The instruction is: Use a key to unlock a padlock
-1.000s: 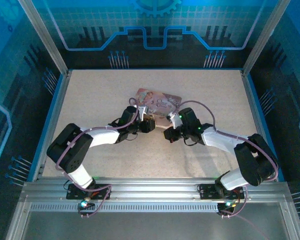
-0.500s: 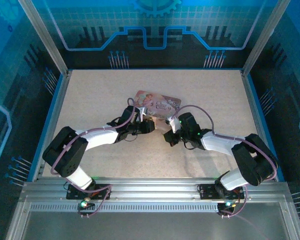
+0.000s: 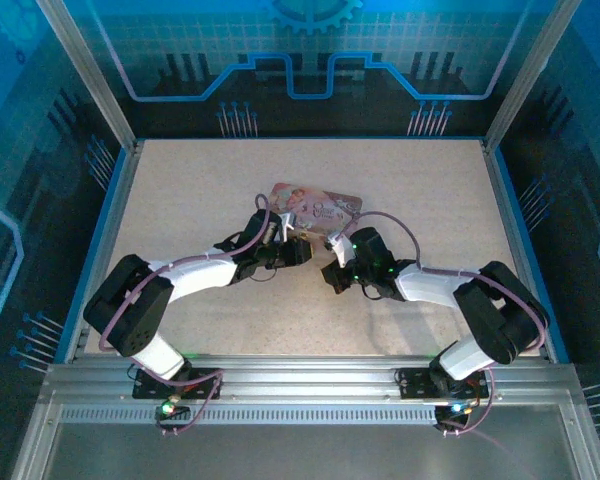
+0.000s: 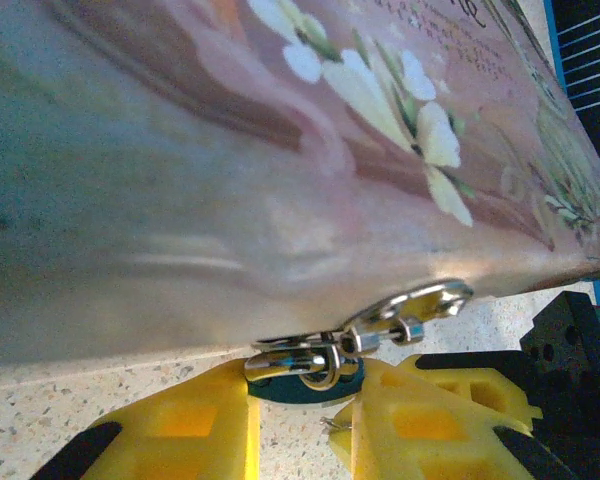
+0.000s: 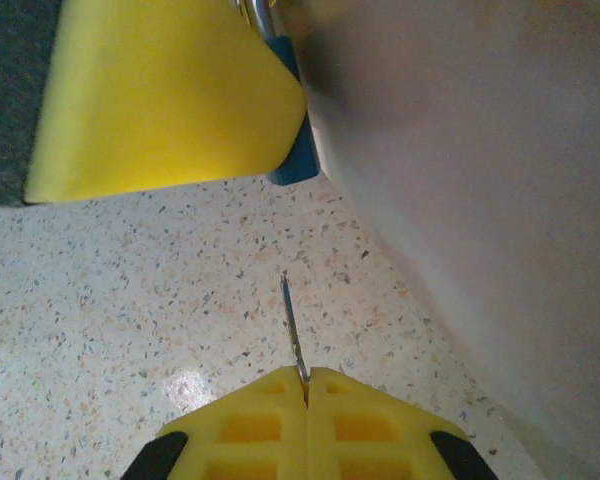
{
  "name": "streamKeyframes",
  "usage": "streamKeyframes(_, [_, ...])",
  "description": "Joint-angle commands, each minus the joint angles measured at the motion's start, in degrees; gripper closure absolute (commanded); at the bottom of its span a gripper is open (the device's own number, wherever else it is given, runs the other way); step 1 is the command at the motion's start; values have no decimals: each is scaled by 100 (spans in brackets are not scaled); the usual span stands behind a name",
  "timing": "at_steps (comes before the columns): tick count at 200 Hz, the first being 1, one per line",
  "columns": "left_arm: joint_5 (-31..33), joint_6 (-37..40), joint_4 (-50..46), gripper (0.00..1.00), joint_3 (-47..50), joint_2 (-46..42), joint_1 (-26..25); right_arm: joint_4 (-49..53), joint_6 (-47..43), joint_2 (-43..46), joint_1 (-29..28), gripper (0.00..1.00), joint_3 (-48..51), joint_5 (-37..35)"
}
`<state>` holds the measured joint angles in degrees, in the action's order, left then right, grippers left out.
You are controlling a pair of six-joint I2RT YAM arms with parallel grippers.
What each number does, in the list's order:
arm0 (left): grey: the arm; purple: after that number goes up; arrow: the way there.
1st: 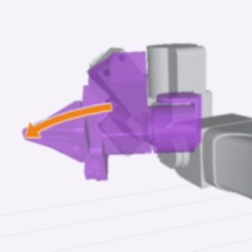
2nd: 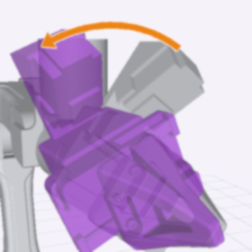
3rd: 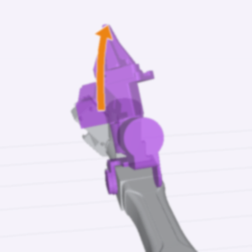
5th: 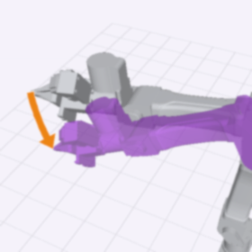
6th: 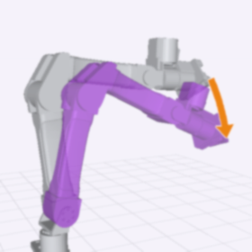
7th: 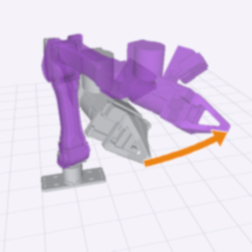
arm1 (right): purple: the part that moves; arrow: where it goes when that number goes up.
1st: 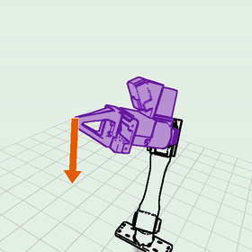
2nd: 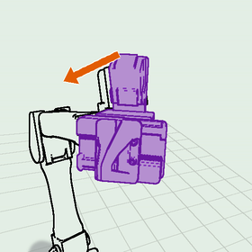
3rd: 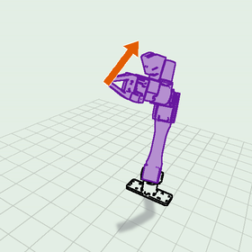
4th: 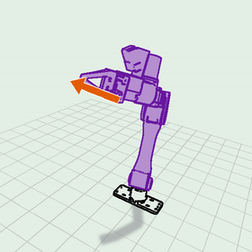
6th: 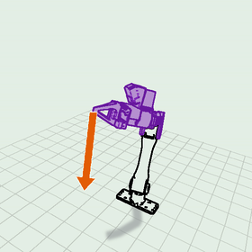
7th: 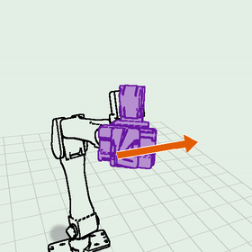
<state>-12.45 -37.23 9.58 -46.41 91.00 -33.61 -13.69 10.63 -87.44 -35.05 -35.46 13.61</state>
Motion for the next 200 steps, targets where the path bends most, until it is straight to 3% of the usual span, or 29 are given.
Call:
streamKeyframes(1, [-146,-34,112,75,-227,-190,-67,-298,-16,-102,-105,100,-106,-132])
streamKeyframes(200, [-147,-21,130,75,-195,-223,-77,-1132,308,-203,-116,100,-5,-183])
